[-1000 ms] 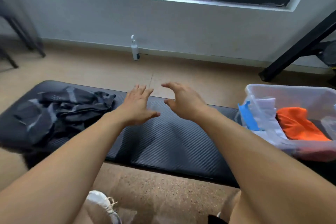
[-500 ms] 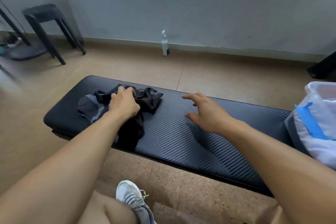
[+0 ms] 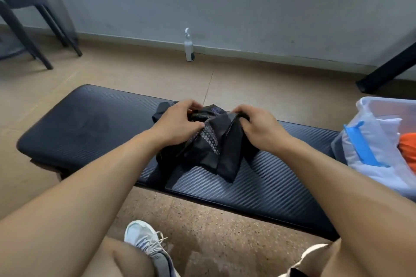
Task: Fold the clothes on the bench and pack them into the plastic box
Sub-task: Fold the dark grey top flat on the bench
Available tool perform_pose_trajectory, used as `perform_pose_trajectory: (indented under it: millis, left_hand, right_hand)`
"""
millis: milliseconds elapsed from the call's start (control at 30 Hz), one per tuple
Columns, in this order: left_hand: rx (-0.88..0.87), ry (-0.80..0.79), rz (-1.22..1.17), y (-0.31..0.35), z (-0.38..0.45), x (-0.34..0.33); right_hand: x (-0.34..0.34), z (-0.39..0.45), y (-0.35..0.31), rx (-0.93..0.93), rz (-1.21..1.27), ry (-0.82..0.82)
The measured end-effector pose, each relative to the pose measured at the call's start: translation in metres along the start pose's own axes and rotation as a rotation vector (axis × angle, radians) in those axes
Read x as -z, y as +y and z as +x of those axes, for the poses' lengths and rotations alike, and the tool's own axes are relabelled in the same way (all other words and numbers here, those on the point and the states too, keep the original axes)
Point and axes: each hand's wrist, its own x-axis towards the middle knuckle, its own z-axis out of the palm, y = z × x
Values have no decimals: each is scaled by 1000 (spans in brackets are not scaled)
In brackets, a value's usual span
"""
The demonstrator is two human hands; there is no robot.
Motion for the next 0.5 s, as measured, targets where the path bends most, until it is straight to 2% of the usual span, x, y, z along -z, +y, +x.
perform_pose_trajectory:
  millis: [133,267,333,433,500]
  left_hand:
    - [-2,-73,22,-8,-5,0]
    - [-112,-191,-5,2,-15,-1]
    - [-158,-182,32,12,-20,-7]
    - [-208,-132,205,22,-25,-24]
    - [-205,-123,221,21,-22,-32]
  right_hand:
    - [8,-2,-2,-54,194,123]
    - [14,-4,-8,-122,286,208]
    - [17,-6,-11,-149,330,227]
    - [22,-10,-16,-188,488,175]
    - [27,-14,-19,-192,557,73]
